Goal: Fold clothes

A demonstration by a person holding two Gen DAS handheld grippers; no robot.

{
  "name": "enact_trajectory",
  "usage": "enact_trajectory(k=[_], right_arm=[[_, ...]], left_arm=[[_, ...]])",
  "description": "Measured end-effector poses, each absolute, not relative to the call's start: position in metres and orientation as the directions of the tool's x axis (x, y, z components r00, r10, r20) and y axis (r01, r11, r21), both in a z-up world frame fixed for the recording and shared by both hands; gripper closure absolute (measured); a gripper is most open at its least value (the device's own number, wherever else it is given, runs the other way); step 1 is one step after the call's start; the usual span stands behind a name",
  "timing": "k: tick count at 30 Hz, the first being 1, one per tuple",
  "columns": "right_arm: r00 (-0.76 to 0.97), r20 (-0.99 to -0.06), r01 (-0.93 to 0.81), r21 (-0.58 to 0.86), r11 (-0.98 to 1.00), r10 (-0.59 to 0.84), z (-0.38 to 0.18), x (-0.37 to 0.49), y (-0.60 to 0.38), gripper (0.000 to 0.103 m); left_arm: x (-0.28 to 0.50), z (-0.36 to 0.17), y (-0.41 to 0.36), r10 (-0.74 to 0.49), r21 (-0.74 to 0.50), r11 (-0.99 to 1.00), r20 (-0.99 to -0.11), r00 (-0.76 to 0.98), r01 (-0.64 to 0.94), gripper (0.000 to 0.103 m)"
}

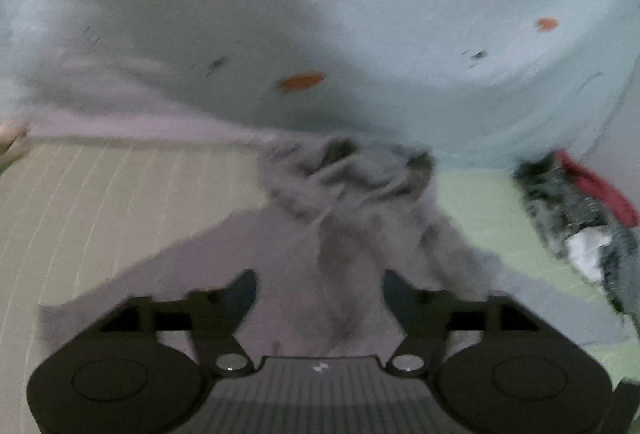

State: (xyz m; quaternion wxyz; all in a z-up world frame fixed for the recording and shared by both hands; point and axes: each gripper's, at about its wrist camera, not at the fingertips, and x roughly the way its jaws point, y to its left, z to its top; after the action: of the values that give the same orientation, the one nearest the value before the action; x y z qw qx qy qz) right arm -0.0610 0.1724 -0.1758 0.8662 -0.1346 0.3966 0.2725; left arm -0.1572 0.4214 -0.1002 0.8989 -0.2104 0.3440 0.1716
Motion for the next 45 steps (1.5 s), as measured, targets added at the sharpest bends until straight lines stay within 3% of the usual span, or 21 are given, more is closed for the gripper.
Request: enact_trajectory(k=[2, 6, 10, 17, 19, 22, 25, 27, 28, 30, 32, 38, 45], right_arm=[[0.555, -0.750, -0.578, -0.036, 0.815, 0.360, -0.165, -0.063, 0.173, 0.000], [0.595, -0.687, -0.606, -0.042, 0.794, 0.417, -0.142, -0.063, 0.188, 0.000], [0.510, -0.698, -0.665, 0.052, 0.745, 0.504, -0.139, -0.035, 0.218, 0.003], [0.372, -0.734, -0.735, 0.142, 0.663, 0.569, -0.157, 0.001, 0.276, 0.047], [0.339, -0.747, -0.721, 0.185, 0.668, 0.572, -0.164, 0.009, 0.284, 0.054], [0.337, -0.766, -0.691, 0.194, 0.697, 0.547, -0.171, 0.017, 0.293, 0.055], [0.351, -0.758, -0.682, 0.194, 0.705, 0.549, -0.172, 0.016, 0.300, 0.044], [0.369, -0.760, -0.699, 0.153, 0.699, 0.536, -0.172, 0.013, 0.307, 0.046], [0.377, -0.760, -0.707, 0.133, 0.695, 0.529, -0.173, 0.011, 0.310, 0.054], [0.388, -0.759, -0.713, 0.113, 0.692, 0.523, -0.172, 0.011, 0.312, 0.080], [0.377, -0.749, -0.721, 0.133, 0.680, 0.546, -0.168, 0.015, 0.307, 0.093], [0.405, -0.657, -0.769, 0.132, 0.626, 0.636, -0.139, 0.013, 0.277, 0.095], [0.544, -0.564, -0.751, 0.001, 0.660, 0.621, -0.103, 0.009, 0.238, 0.095]], left_arm=[[-0.169, -0.111, 0.427, 0.175, -0.266, 0.817, -0.731, 0.660, -0.511, 0.024], [-0.185, -0.131, 0.437, 0.200, -0.231, 0.767, -0.800, 0.565, -0.598, 0.023], [-0.187, -0.139, 0.444, 0.233, -0.151, 0.765, -0.841, 0.488, -0.626, 0.023], [-0.177, -0.153, 0.447, 0.230, -0.101, 0.780, -0.871, 0.433, -0.618, 0.023], [-0.176, -0.158, 0.447, 0.234, -0.078, 0.782, -0.883, 0.408, -0.618, 0.023], [-0.175, -0.164, 0.448, 0.235, -0.058, 0.783, -0.894, 0.381, -0.620, 0.023], [-0.175, -0.168, 0.449, 0.238, -0.045, 0.782, -0.900, 0.365, -0.622, 0.023], [-0.175, -0.169, 0.449, 0.246, -0.035, 0.781, -0.900, 0.359, -0.624, 0.023], [-0.175, -0.169, 0.448, 0.253, -0.028, 0.780, -0.900, 0.356, -0.625, 0.023], [-0.173, -0.170, 0.446, 0.271, -0.009, 0.777, -0.897, 0.348, -0.629, 0.023], [-0.172, -0.171, 0.444, 0.288, 0.014, 0.778, -0.897, 0.336, -0.628, 0.023], [-0.173, -0.174, 0.443, 0.326, 0.056, 0.766, -0.892, 0.312, -0.640, 0.023], [-0.177, -0.176, 0.444, 0.322, 0.042, 0.749, -0.895, 0.309, -0.661, 0.021]])
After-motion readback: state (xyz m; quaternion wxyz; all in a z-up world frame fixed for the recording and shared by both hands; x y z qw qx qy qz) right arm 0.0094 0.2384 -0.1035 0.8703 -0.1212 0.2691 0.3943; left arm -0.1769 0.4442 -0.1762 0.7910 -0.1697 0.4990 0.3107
